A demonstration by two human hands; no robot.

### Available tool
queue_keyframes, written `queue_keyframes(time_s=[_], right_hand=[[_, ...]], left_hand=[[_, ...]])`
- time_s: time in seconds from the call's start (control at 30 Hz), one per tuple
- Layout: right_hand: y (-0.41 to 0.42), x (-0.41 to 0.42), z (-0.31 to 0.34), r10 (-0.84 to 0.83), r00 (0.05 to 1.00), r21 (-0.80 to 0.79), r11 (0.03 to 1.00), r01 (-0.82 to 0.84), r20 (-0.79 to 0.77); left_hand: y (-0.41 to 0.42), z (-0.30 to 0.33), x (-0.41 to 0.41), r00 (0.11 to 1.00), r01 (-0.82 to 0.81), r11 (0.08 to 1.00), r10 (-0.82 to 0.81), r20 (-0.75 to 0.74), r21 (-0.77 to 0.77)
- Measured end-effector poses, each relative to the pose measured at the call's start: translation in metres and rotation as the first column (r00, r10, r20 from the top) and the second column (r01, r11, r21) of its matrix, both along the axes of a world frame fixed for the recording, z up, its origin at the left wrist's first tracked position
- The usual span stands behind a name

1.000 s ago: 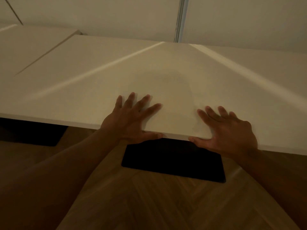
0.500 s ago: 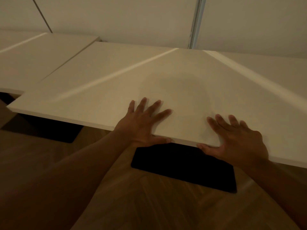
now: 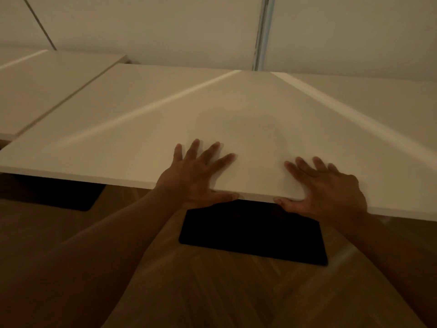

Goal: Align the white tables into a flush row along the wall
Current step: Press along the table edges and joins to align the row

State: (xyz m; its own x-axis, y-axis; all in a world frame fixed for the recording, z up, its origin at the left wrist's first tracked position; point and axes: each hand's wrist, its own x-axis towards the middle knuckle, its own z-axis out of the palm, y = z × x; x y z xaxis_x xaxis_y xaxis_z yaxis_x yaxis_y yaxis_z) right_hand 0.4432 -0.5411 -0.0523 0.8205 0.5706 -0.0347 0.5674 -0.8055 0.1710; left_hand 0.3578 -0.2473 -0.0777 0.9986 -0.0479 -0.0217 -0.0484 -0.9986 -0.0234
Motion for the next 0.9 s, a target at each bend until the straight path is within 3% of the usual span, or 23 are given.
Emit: queue_keyframes(time_s=[0.17, 0.33, 0.5, 0.67, 0.8, 0.9], right_hand=[[0.002, 0.004, 0.002, 0.006, 1.000, 0.011, 1.000, -0.006, -0.004], [0.000, 0.011, 0.002, -0.007, 0.991, -0.009, 1.000, 0.006, -0.132], [0.008, 0.018, -0.009, 0.011, 0.996, 0.006, 1.000, -0.011, -0.091], [0.015, 0.022, -0.020, 0.072, 0.997, 0.221, 0.972, -0.079, 0.040], [0.012, 0.023, -0.029, 0.101, 0.978, 0.235, 0.961, -0.143, 0.185], [0.015, 0.022, -0.030, 0.108, 0.972, 0.250, 0.955, -0.159, 0.207]], left_hand=[[0.000, 0.002, 0.003, 1.000, 0.006, 1.000, -0.006, 0.015, -0.015], [-0.001, 0.005, 0.000, 1.000, -0.010, 1.000, 0.010, 0.025, -0.016], [0.009, 0.005, 0.004, 0.996, 0.015, 0.999, -0.018, 0.093, 0.031], [0.017, 0.003, 0.010, 0.996, 0.005, 0.999, -0.010, 0.086, 0.050], [0.016, 0.003, 0.009, 0.998, 0.027, 0.998, -0.030, 0.055, 0.054], [0.017, 0.005, 0.008, 0.998, 0.023, 0.999, -0.024, 0.053, 0.024]])
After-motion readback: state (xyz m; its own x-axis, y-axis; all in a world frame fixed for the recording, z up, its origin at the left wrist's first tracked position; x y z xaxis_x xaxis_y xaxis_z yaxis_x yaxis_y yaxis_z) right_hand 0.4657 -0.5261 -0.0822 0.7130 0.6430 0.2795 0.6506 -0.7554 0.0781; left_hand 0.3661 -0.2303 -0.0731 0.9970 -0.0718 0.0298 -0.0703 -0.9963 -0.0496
